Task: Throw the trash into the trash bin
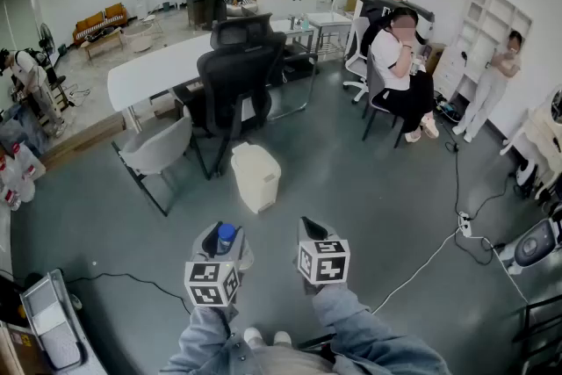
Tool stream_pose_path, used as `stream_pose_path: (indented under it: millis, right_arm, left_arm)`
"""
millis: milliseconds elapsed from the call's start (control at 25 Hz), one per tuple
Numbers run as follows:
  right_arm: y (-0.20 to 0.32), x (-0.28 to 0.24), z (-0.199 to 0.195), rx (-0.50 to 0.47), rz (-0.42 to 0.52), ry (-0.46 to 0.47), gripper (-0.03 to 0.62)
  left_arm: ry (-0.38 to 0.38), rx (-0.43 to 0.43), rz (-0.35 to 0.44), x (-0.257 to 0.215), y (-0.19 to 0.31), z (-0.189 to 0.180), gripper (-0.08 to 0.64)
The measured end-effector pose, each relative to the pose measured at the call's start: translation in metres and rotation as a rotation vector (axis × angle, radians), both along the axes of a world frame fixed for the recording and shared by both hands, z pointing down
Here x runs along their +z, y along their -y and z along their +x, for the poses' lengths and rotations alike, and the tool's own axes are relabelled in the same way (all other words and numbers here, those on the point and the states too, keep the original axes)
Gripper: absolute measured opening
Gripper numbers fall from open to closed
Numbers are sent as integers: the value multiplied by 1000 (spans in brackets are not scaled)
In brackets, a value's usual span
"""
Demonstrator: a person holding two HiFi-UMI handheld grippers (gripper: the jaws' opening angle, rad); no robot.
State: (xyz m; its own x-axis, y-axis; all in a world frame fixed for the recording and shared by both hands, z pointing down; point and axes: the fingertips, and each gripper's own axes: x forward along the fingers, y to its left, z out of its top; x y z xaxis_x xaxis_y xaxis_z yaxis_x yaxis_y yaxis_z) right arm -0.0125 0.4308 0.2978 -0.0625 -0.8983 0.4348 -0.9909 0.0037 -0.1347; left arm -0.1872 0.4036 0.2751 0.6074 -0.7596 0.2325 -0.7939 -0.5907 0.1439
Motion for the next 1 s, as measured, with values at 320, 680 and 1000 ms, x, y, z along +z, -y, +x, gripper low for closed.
stream_pose_path:
  millis: [320, 680, 1000]
  right_arm:
    - [17, -3, -22, 2, -2, 15, 3]
    - [25, -1, -39, 53, 1, 19, 3]
    - [27, 21, -16, 106, -53, 34, 3]
  left_arm:
    - [-1, -1, 2, -4, 14, -25, 209]
    - [-14, 6, 9, -4, 36, -51, 209]
    - [-25, 20, -6, 7, 55, -42, 209]
